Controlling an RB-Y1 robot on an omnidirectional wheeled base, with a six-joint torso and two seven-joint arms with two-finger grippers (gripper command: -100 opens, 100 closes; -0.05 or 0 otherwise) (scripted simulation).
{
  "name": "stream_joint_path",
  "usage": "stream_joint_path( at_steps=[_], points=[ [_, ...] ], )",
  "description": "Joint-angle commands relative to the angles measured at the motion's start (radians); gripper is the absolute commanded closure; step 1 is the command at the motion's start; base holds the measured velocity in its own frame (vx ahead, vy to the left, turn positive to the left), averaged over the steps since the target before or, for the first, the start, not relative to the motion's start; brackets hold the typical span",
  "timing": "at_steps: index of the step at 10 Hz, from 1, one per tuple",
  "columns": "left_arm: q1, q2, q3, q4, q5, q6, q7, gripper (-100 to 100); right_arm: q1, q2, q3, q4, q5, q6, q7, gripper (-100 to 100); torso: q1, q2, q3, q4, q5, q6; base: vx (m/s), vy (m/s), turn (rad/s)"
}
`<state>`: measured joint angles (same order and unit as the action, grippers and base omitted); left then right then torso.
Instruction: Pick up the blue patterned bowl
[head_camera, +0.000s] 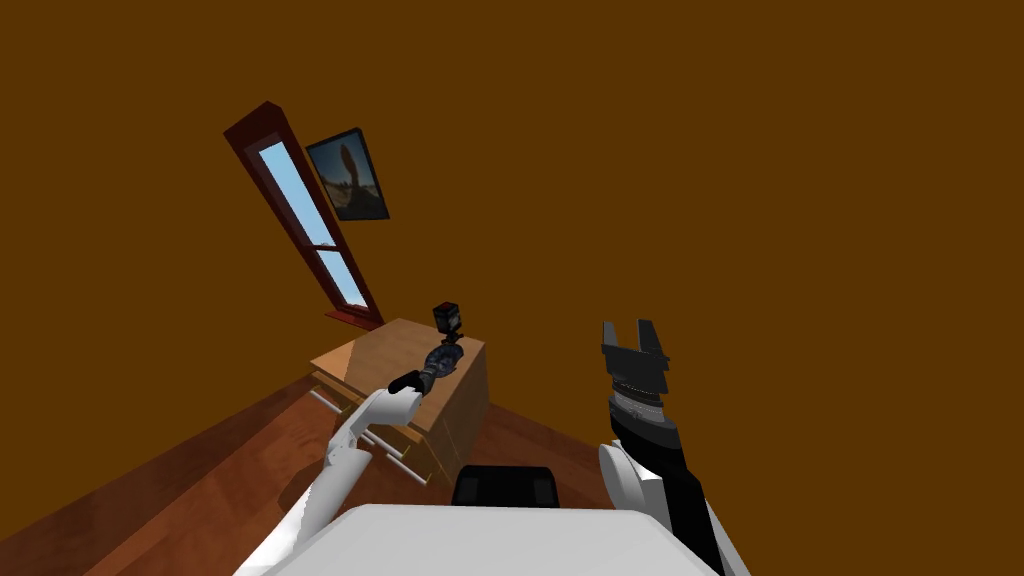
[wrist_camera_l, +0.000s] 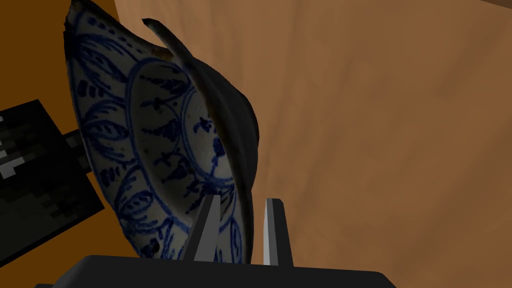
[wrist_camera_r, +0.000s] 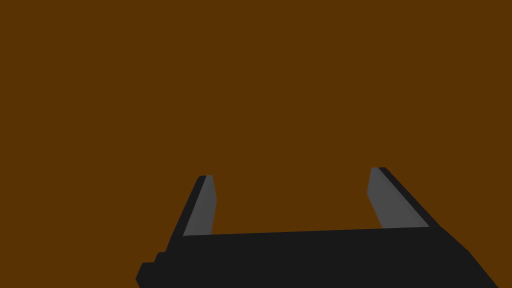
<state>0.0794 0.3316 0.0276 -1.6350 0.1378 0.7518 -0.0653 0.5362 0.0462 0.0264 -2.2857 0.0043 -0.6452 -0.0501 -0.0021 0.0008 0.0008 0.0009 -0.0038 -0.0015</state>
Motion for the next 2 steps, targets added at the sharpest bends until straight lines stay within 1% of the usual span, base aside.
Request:
stream_joint_path(
  at_steps=[1, 2],
  points=[
    [0.0, 0.0, 0.0, 0.0, 0.0, 0.0, 0.0, 100, 0.0, 0.0, 0.0, 0.0, 0.0, 0.0, 0.0, 0, 0.0, 0.0, 0.0, 0.0, 0.0, 0.0, -0.013, -0.005, 0.004],
    [0.0, 0.001, 0.0, -0.002, 0.0, 0.003, 0.0, 0, 0.0, 0.0, 0.0, 0.0, 0.0, 0.0, 0.0, 0, 0.0, -0.001, 0.0, 0.0, 0.0, 0.0, 0.0, 0.0, 0.0]
  ],
)
